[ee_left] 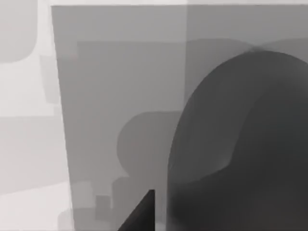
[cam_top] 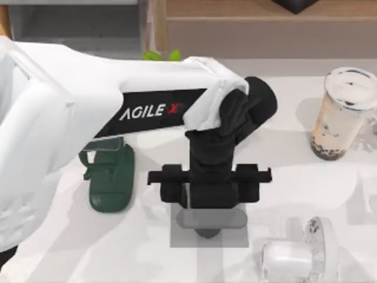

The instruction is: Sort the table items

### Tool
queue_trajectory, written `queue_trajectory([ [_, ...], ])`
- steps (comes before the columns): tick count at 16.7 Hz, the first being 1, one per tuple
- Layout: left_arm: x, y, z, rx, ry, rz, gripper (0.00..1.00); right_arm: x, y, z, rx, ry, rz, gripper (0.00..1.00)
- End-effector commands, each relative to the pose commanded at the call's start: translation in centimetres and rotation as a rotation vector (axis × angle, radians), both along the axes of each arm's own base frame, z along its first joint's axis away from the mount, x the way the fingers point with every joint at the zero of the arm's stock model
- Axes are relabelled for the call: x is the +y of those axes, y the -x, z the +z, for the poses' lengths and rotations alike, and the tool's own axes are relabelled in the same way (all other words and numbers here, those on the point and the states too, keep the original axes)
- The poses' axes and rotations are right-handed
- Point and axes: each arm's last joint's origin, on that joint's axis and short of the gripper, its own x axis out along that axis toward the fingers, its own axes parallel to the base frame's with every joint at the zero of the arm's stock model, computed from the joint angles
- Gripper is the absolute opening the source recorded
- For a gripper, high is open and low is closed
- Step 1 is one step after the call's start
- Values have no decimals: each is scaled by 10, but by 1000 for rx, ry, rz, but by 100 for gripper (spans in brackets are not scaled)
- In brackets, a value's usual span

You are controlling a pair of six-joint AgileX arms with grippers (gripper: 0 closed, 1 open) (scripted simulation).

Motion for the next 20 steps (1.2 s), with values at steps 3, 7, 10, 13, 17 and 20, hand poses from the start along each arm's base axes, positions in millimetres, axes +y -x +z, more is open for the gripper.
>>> queue_trajectory([
  [3, 0, 0, 0, 0, 0, 0, 100, 0, 0, 0, 0, 0, 0, 100],
  [7, 0, 0, 0, 0, 0, 0, 100, 0, 0, 0, 0, 0, 0, 100],
  [10, 1, -1, 0, 0, 0, 2, 100, 0, 0, 0, 0, 0, 0, 100],
  [13, 5, -3, 13, -11, 23, 37, 100, 0, 0, 0, 0, 0, 0, 100],
  [17, 39, -14, 72, -57, 138, 251, 100, 0, 0, 0, 0, 0, 0, 100],
  [20, 89, -23, 121, -98, 242, 523, 100, 0, 0, 0, 0, 0, 0, 100],
])
